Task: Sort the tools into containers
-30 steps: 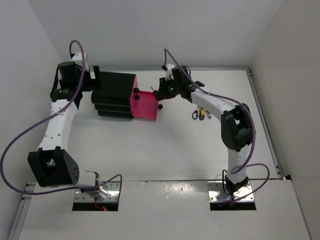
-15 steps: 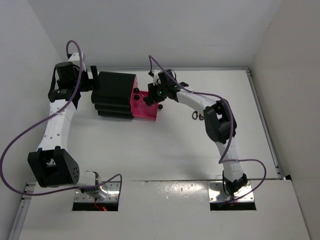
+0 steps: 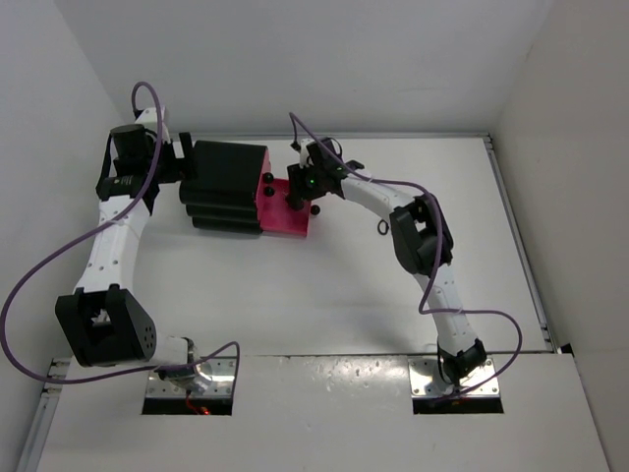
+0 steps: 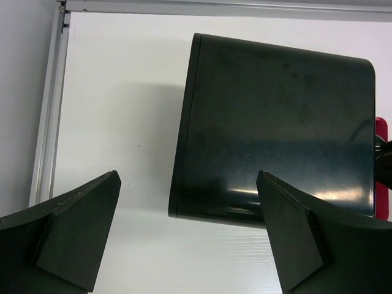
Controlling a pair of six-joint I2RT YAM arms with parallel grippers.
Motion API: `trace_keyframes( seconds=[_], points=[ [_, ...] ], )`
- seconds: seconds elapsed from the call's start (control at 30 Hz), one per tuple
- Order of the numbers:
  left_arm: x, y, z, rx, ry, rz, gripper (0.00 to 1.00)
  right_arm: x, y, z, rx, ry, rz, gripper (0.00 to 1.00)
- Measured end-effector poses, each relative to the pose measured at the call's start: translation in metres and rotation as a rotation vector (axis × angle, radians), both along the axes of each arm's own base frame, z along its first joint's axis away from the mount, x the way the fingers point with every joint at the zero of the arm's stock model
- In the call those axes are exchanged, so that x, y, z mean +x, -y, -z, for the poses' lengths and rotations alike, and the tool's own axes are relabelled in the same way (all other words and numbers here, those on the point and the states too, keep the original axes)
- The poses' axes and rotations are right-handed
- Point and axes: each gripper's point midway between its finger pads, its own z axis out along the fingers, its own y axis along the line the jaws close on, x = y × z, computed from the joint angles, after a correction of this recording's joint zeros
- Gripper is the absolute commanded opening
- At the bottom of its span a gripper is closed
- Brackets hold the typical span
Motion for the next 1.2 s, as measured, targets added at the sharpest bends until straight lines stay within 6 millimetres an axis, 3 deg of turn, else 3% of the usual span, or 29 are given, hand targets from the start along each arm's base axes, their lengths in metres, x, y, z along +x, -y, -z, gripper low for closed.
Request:
trace_keyframes(
  seconds=[0.17, 0.33, 0.43, 0.57, 0.7, 0.77, 0.83, 0.9, 1.0, 1.2],
  points=[
    [0.001, 0.000, 0.002, -0.001, -0.005, 0.001, 1.00, 0.007, 0.000, -0.010, -0.002, 0.025, 0.014, 0.64],
    [0.001, 0.003, 0.002, -0.010, -0.004, 0.015, 1.00, 0.004, 0.004, -0.020, 0.008, 0.024, 0.012, 0.64],
    [0.001, 0.006, 0.002, -0.021, -0.004, 0.028, 1.00, -0.010, 0.017, -0.039, 0.016, 0.018, 0.011, 0.63],
    [0.003, 0.009, 0.007, -0.031, -0.014, 0.043, 1.00, -0.017, 0.071, -0.085, 0.016, 0.047, 0.051, 0.63],
    [0.005, 0.010, 0.015, -0.038, -0.036, 0.049, 1.00, -0.008, 0.166, -0.116, -0.029, 0.108, 0.163, 0.63],
    [0.006, 0.010, 0.019, -0.042, -0.045, 0.053, 1.00, -0.009, 0.221, -0.109, -0.078, 0.098, 0.230, 0.63],
    [0.007, 0.011, 0.021, -0.046, -0.051, 0.058, 1.00, -0.018, 0.267, -0.086, -0.135, 0.041, 0.275, 0.63],
    [0.007, 0.012, 0.021, -0.049, -0.052, 0.063, 1.00, -0.030, 0.291, -0.061, -0.178, -0.032, 0.278, 0.63],
    [0.008, 0.012, 0.019, -0.049, -0.048, 0.064, 1.00, -0.043, 0.302, -0.032, -0.220, -0.110, 0.244, 0.63],
    [0.008, 0.012, 0.017, -0.048, -0.045, 0.063, 1.00, -0.050, 0.310, 0.005, -0.283, -0.179, 0.198, 0.62]
  ],
)
